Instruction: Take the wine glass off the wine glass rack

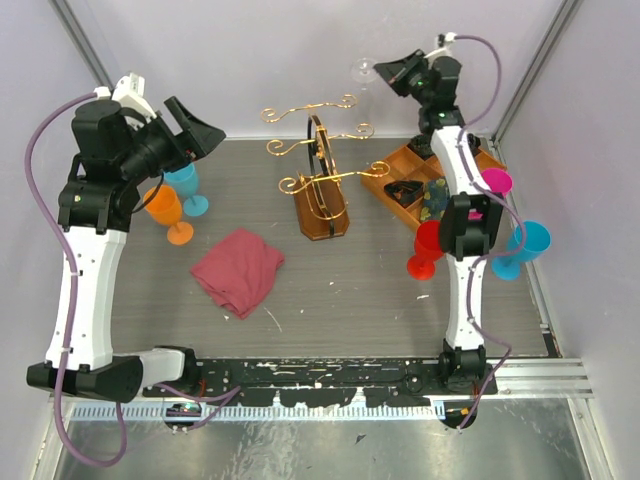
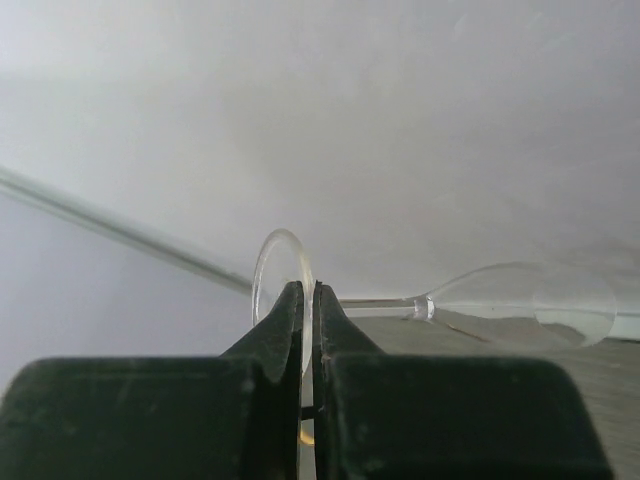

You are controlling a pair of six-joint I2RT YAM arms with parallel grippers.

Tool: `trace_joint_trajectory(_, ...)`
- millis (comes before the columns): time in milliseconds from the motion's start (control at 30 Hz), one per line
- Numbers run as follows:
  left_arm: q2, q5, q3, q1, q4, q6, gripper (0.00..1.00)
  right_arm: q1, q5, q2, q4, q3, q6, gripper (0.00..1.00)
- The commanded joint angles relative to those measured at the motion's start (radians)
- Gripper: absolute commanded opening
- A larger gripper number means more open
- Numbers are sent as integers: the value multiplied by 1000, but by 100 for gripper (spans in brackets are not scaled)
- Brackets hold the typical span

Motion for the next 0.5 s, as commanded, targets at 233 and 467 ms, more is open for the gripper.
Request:
trace_joint_trajectory(233,7,-15,81,1,-36,47,87,-37,24,-526,-44,-239,-647,1)
trace_joint_trajectory(467,190,46,320,3,-201,186,91,462,393,-953,-122,-733,-1565,1)
